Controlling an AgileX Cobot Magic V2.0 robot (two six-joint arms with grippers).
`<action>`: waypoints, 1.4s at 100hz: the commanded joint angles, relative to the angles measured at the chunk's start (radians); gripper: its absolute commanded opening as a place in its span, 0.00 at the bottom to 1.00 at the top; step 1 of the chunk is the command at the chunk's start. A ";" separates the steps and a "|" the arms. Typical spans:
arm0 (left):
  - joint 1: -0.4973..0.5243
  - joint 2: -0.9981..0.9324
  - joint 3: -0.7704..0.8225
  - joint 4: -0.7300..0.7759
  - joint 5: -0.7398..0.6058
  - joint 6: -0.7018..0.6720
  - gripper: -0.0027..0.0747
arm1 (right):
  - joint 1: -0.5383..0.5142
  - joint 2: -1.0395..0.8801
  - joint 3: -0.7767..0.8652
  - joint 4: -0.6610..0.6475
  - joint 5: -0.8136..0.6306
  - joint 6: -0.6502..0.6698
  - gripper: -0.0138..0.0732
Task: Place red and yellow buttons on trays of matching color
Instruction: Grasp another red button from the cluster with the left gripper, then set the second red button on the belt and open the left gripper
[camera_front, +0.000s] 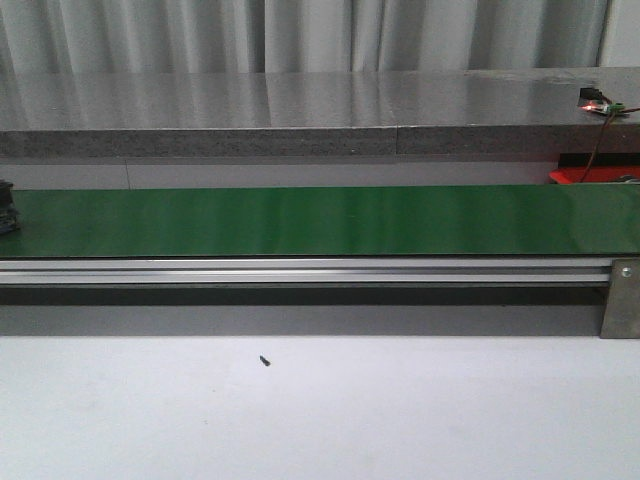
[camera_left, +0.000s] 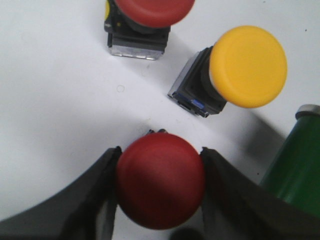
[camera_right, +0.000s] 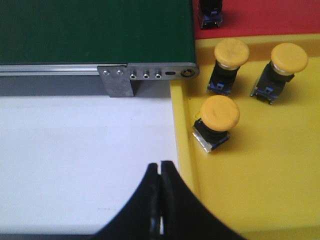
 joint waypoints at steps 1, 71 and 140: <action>0.004 -0.055 -0.032 -0.022 -0.028 -0.001 0.28 | 0.003 0.002 -0.026 -0.009 -0.058 -0.003 0.08; 0.008 -0.332 -0.034 0.004 0.048 0.024 0.23 | 0.003 0.002 -0.026 -0.009 -0.058 -0.003 0.08; -0.137 -0.356 0.002 -0.003 0.158 0.076 0.23 | 0.003 0.002 -0.026 -0.009 -0.058 -0.003 0.08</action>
